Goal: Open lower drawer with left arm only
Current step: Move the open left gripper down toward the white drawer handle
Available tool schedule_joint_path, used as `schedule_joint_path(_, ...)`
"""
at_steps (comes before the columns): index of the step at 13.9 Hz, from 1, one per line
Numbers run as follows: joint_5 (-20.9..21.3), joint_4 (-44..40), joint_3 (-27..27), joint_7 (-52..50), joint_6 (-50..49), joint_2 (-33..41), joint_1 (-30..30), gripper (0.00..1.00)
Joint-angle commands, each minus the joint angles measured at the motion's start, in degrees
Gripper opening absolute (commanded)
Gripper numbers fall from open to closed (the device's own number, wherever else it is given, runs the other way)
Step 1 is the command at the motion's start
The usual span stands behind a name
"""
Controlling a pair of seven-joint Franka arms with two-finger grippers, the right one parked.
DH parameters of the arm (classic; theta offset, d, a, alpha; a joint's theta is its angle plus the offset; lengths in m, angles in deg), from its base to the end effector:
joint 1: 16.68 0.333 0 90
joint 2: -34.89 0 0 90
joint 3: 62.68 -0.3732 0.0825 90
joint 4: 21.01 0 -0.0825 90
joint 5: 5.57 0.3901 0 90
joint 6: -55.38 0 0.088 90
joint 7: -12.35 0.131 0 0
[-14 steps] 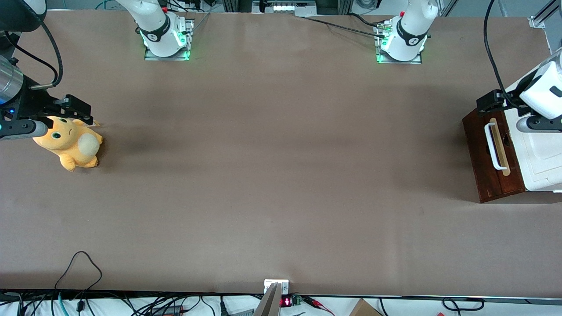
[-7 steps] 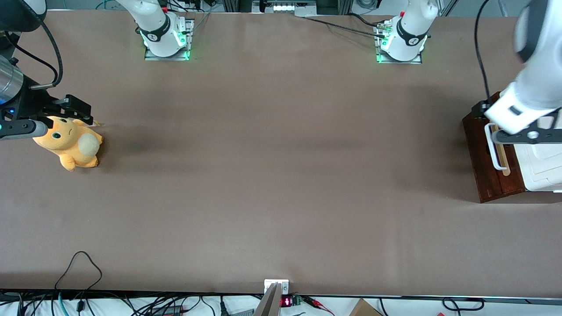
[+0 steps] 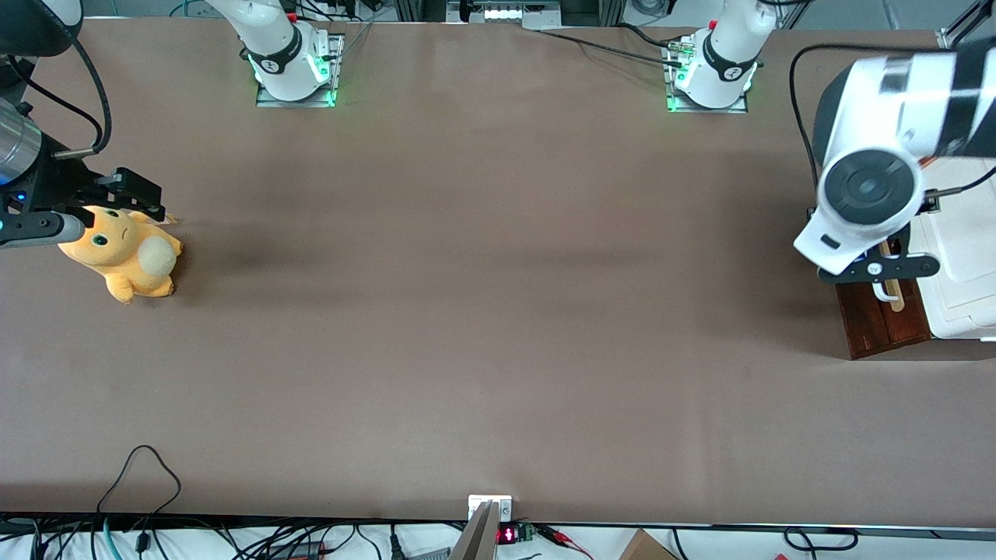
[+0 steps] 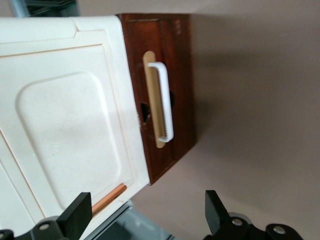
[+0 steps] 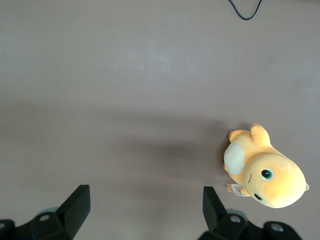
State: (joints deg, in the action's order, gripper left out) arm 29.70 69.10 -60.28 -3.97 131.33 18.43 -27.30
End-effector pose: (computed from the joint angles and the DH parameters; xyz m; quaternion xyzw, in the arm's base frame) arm 0.6035 -0.0484 0.5030 -0.9208 -0.0192 0.1683 0.3513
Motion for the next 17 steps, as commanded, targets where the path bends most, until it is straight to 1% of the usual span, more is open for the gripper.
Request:
schedule_joint_path(1,7.76,3.65,0.85,-6.42,-1.41,-3.74,-1.50,1.00)
schedule_joint_path(3,14.00,8.22,0.85,-9.33,-1.41,-6.02,-2.81,1.00)
schedule_joint_path(4,15.95,9.89,0.85,-11.43,-1.41,-7.43,-3.43,1.00)
schedule_joint_path(6,18.24,10.96,0.85,-14.87,-2.81,-10.67,-4.31,1.00)
schedule_joint_path(9,23.86,12.28,0.85,-18.30,-5.71,-16.74,-6.24,1.00)
schedule_joint_path(11,24.14,12.55,0.85,-19.19,-5.46,-17.90,-6.25,1.00)
schedule_joint_path(13,25.45,13.69,0.85,-18.84,-3.53,-18.68,-6.34,1.00)
schedule_joint_path(15,27.91,16.31,0.85,-18.58,-2.04,-19.83,-6.08,1.00)
schedule_joint_path(17,28.71,17.21,0.85,-18.49,-0.71,-20.01,-5.46,1.00)
